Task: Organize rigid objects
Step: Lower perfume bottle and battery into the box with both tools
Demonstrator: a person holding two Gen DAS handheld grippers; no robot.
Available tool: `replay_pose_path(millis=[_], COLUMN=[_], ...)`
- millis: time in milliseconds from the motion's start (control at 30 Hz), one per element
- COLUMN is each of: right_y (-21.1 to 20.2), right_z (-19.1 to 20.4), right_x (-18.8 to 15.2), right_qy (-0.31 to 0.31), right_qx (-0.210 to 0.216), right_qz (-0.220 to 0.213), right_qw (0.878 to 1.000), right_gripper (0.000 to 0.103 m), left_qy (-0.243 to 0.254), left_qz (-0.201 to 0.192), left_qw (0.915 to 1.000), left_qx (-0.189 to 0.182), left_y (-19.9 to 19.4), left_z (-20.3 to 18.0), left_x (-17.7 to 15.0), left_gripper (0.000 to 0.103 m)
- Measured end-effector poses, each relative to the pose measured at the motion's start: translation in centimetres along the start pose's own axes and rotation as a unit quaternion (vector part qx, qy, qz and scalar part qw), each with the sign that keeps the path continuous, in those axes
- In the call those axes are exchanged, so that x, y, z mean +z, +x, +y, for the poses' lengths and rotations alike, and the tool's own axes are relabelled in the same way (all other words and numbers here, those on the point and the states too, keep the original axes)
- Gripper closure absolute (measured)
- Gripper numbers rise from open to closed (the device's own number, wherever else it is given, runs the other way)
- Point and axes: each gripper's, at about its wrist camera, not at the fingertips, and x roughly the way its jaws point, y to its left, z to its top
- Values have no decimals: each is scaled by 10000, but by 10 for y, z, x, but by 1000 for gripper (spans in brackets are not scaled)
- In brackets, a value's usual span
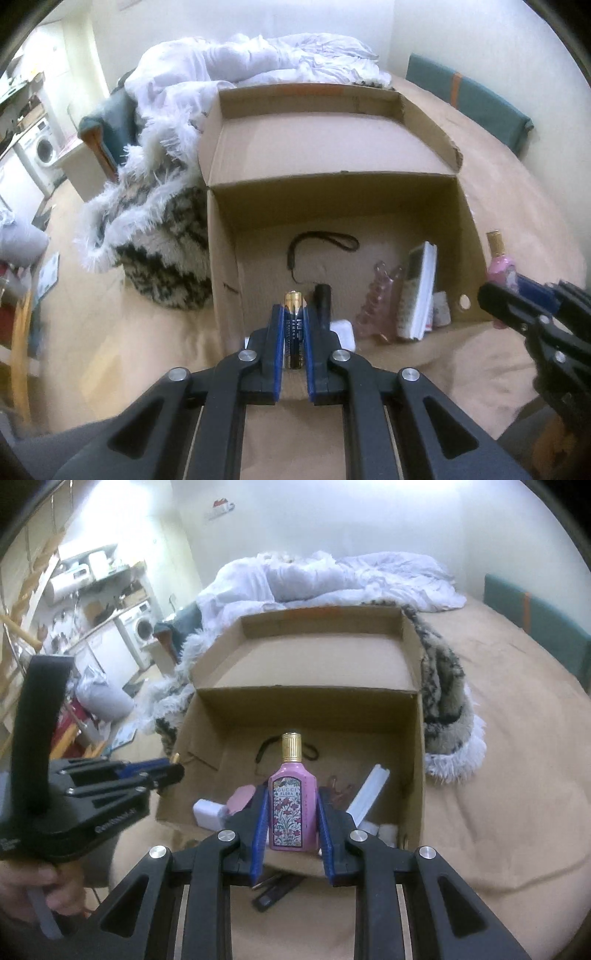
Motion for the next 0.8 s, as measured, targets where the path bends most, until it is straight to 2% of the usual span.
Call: replay_pose_path(millis=[367, 533, 700, 800], right_y=[55, 74, 95, 104], right_z=[-15, -21, -30, -38], right_x=[27, 16, 3, -2], right_qy=[13, 219, 522, 796], right_qx=[-34, 92, 108, 202], right_qz=[376, 762, 1246, 1445], right_qw=[9993, 9968, 9908, 9861], right_gripper=[77, 77, 77, 77], left_qy=[304, -117, -24, -18], left_qz=[80, 279, 372, 593], left_qw=[9994, 9989, 9990, 9976], left_qx=[-134, -358, -248, -362], left_y=[45, 58, 67, 77], left_z=[-17, -4, -4, -6], left_x=[16, 13, 11, 7], left_gripper=[94, 94, 94, 94])
